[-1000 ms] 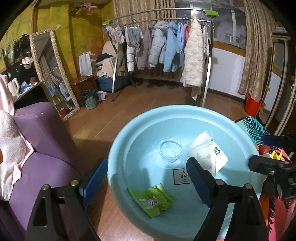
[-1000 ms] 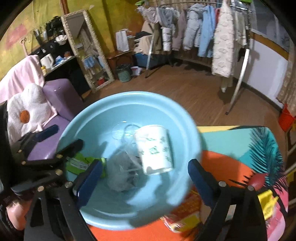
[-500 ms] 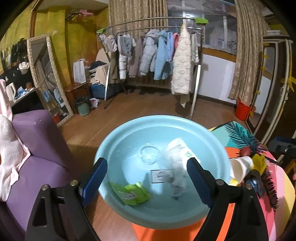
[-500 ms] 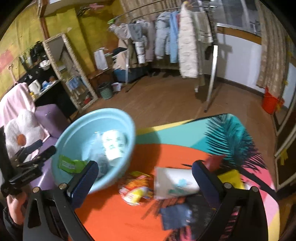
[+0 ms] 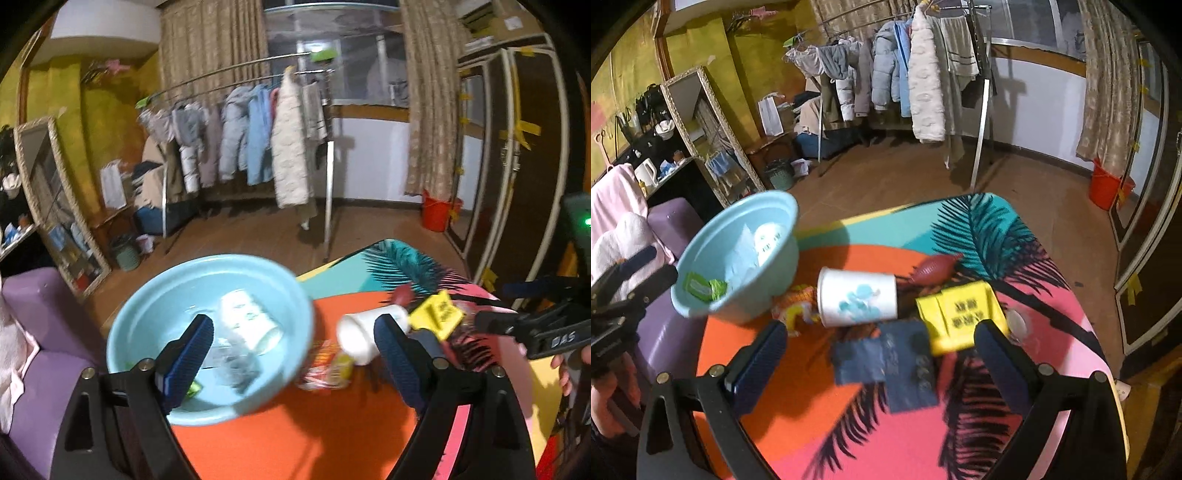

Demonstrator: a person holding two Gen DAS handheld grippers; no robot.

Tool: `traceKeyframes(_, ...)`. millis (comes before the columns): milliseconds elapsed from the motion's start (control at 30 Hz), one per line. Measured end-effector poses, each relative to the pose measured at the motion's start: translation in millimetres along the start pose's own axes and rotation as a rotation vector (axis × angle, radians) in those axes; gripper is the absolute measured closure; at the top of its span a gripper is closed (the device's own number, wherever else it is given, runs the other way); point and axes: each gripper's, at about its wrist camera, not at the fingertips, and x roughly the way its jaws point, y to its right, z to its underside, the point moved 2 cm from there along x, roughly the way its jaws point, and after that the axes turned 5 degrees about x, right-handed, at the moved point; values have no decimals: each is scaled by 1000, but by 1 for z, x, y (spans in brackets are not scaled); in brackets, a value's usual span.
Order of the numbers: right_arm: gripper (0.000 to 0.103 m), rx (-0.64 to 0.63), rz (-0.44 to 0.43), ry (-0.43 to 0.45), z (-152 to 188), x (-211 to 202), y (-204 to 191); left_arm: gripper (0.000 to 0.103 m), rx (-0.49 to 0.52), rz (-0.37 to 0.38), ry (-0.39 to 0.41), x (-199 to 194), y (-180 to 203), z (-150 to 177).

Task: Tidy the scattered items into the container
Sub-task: 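Move both open grippers back toward the remaining table items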

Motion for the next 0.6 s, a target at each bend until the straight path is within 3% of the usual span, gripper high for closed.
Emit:
traceKeyframes(33,0,-2,6,-2,4,-2,3,0,6,10,11,-2,9,0)
traceKeyframes(300,0,54,-12,-9,28,-1,38,0,44,74,23,1,58,9)
traceKeyframes(600,0,66,27,-1,42,17,66,0,39,137,-21,27,82,43)
